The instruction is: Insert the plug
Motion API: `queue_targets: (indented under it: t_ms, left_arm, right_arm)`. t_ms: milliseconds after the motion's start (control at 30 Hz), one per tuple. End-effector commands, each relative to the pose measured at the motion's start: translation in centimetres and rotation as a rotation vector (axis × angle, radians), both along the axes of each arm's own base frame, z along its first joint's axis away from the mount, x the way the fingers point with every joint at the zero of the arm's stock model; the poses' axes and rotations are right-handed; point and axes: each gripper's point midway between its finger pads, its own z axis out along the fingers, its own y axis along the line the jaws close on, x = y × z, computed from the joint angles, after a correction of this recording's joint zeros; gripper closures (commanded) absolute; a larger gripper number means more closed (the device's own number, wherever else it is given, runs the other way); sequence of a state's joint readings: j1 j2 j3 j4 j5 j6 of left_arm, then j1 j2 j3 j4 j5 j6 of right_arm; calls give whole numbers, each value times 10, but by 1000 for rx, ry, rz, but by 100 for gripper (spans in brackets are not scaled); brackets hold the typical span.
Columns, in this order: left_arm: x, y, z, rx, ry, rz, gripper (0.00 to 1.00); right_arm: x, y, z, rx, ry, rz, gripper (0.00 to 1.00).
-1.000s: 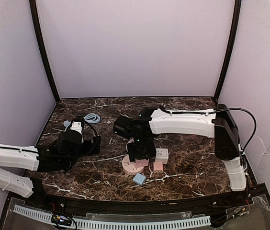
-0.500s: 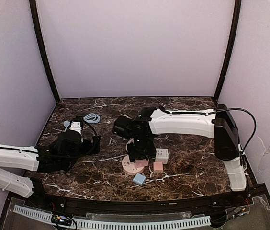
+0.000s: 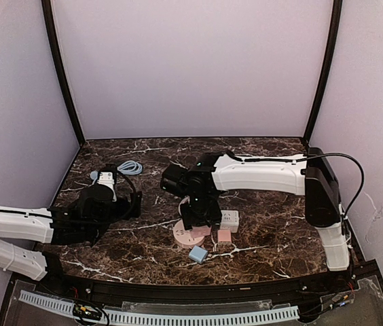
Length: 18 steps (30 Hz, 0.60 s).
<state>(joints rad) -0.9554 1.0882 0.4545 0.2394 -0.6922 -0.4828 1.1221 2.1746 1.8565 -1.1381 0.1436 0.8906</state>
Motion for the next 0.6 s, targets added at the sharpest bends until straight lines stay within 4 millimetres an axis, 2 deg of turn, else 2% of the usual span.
queue_targets:
  t_ms: [0,67,333,400,433,467,500,567]
  left_arm:
    - [-2,3,3,-20,-14,-7,0]
    - [-3,4,3,-25,-16,-8,0]
    - [-6,6,7,-45,-27,-14,0]
    - [-6,6,7,-47,-27,-17,0]
    - [-6,6,7,-48,-27,-19,0]
    - [-7,6,7,-49,-28,-21,0]
    - [-7,6,8,-51,-28,-23,0]
    - [-7,6,8,-52,-30,-25,0]
  right_arm:
    - [4,-1,-45,-34,26,3,100]
    - [4,1,-42,-25,26,7,99]
    - [2,11,-29,34,35,37,82]
    - [1,13,-27,47,41,43,69]
    - [1,14,-25,52,42,46,60]
    - [2,15,-22,58,36,48,44]
    - [2,14,-20,60,32,48,32]
    - [5,15,-14,68,15,47,19]
